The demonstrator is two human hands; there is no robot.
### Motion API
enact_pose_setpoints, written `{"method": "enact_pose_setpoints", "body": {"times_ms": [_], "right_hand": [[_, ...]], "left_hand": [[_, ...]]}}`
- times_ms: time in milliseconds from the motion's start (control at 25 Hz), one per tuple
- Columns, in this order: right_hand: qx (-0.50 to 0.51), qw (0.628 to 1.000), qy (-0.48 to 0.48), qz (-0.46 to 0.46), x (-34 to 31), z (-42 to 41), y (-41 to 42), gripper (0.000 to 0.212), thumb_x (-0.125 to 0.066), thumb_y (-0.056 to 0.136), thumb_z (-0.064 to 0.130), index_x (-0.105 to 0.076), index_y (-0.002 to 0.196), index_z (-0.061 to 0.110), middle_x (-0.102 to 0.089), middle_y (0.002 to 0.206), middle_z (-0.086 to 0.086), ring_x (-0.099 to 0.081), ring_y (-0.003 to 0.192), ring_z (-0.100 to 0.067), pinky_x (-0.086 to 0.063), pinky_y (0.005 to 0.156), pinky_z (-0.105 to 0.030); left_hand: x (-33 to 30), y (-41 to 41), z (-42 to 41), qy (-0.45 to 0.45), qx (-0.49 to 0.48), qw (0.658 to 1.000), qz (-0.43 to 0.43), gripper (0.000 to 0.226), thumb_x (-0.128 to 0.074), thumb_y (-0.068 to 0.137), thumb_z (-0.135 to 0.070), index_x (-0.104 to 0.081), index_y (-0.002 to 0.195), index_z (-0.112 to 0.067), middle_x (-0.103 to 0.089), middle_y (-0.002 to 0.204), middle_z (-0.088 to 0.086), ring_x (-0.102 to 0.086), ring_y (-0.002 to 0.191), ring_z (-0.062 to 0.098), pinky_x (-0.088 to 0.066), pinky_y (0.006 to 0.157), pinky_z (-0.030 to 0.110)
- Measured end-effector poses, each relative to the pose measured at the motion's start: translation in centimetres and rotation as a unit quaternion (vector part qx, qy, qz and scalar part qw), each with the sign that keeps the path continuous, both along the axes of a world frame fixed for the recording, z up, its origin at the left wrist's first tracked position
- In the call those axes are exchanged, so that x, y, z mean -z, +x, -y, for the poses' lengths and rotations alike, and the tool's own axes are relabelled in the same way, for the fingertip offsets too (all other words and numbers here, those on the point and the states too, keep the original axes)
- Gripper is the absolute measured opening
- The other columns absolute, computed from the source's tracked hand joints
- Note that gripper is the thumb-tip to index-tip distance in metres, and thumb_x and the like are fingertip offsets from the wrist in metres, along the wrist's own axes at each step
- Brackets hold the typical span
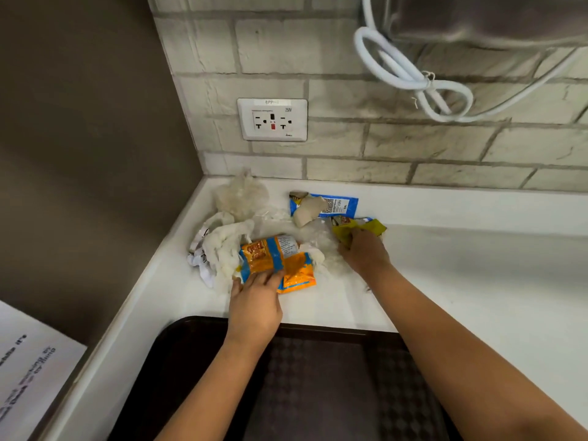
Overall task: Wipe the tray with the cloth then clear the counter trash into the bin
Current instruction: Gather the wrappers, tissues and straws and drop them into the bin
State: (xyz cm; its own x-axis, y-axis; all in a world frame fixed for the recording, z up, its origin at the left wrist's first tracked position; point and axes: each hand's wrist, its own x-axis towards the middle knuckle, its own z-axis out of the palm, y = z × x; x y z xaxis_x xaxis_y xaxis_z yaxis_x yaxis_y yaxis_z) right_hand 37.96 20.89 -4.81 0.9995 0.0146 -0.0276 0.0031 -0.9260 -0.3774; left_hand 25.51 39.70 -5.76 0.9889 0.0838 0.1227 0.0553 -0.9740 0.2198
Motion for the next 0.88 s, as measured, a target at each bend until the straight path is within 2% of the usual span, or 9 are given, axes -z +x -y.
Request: {"method": "enact_pose_setpoints", "body": {"times_ms": [120,200,280,400,480,600,720,800,880], "right_hand": [[0.01,1.0,-0.008,0.016,0.0,-0.3,0.1,0.024,-0.043,0.094,0.018,-0.059,0.106,0.006,-0.065,0.105,-0.015,-0.059,0.1,-0.032,-0.044,0.083,-0.034],[0.015,1.0,0.001,0.009,-0.1,-0.4,0.0,0.027,-0.038,0.095,0.013,-0.057,0.112,0.005,-0.062,0.109,-0.017,-0.058,0.101,-0.034,-0.044,0.074,-0.031],[0.03,0.999,0.024,0.008,-0.3,-0.3,-0.4,0.032,-0.036,0.093,0.004,-0.052,0.121,0.003,-0.058,0.113,-0.017,-0.057,0.103,-0.033,-0.043,0.069,-0.028],[0.069,0.992,0.081,0.066,-1.5,0.7,-1.0,0.045,-0.033,0.086,-0.007,-0.051,0.125,0.007,-0.06,0.111,-0.02,-0.058,0.101,-0.035,-0.047,0.079,-0.035],[0.095,0.986,0.1,0.098,-2.2,1.9,-0.9,0.04,-0.033,0.085,-0.005,-0.054,0.118,0.006,-0.061,0.106,-0.023,-0.059,0.097,-0.039,-0.047,0.076,-0.036],[0.124,0.984,0.101,0.083,-2.9,3.8,-0.9,0.021,-0.04,0.09,0.002,-0.059,0.099,0.003,-0.063,0.095,-0.022,-0.061,0.089,-0.038,-0.041,0.067,-0.03],[0.179,0.964,0.175,0.084,-3.5,5.7,-1.5,0.028,-0.041,0.095,0.025,-0.059,0.083,0.008,-0.064,0.083,-0.014,-0.059,0.079,-0.032,-0.038,0.066,-0.027],[0.197,0.945,0.224,0.131,-3.7,6.8,-2.3,0.022,-0.043,0.092,0.025,-0.059,0.086,0.013,-0.062,0.082,-0.007,-0.054,0.074,-0.025,-0.036,0.067,-0.027],[0.199,0.926,0.262,0.184,-4.0,7.6,-3.7,0.023,-0.042,0.088,0.01,-0.061,0.101,0.015,-0.06,0.086,-0.004,-0.053,0.078,-0.023,-0.037,0.07,-0.028]], "left_hand": [[-0.6,0.0,-0.7,-0.02,-0.007,0.998,0.061,0.05,-0.041,0.091,-0.015,-0.038,0.138,-0.033,-0.048,0.136,-0.01,-0.044,0.124,0.014,-0.026,0.105,0.034],[-1.4,-0.2,-0.9,-0.019,-0.017,0.993,0.111,0.051,-0.049,0.086,-0.007,-0.048,0.134,-0.024,-0.057,0.129,-0.002,-0.053,0.116,0.022,-0.033,0.098,0.038],[-2.3,-0.3,-1.1,-0.022,-0.025,0.986,0.164,0.05,-0.06,0.076,0.003,-0.06,0.123,-0.013,-0.066,0.115,0.007,-0.063,0.099,0.029,-0.043,0.085,0.042],[-3.7,-0.5,-1.7,-0.044,-0.034,0.975,0.217,0.047,-0.063,0.07,0.011,-0.064,0.114,-0.006,-0.07,0.101,0.013,-0.066,0.085,0.033,-0.049,0.076,0.043],[-4.6,-0.6,-2.2,-0.092,-0.05,0.969,0.226,0.044,-0.057,0.075,0.011,-0.062,0.116,-0.004,-0.068,0.101,0.017,-0.064,0.087,0.038,-0.05,0.075,0.045],[-5.5,-0.6,-3.1,-0.181,-0.099,0.958,0.197,0.043,-0.049,0.084,0.004,-0.054,0.125,-0.007,-0.061,0.117,0.016,-0.058,0.1,0.038,-0.049,0.075,0.043],[-5.4,-0.3,-4.1,-0.27,-0.146,0.938,0.163,0.04,-0.046,0.086,-0.002,-0.051,0.126,-0.011,-0.06,0.113,0.015,-0.056,0.101,0.034,-0.05,0.078,0.04],[-5.5,-0.2,-4.4,-0.355,-0.176,0.901,0.176,0.03,-0.047,0.087,-0.003,-0.053,0.115,-0.011,-0.063,0.101,0.016,-0.058,0.092,0.033,-0.047,0.072,0.034],[-5.4,0.1,-4.5,-0.414,-0.204,0.868,0.183,0.021,-0.048,0.088,-0.004,-0.053,0.106,-0.013,-0.063,0.1,0.015,-0.058,0.087,0.029,-0.043,0.071,0.03]]}}
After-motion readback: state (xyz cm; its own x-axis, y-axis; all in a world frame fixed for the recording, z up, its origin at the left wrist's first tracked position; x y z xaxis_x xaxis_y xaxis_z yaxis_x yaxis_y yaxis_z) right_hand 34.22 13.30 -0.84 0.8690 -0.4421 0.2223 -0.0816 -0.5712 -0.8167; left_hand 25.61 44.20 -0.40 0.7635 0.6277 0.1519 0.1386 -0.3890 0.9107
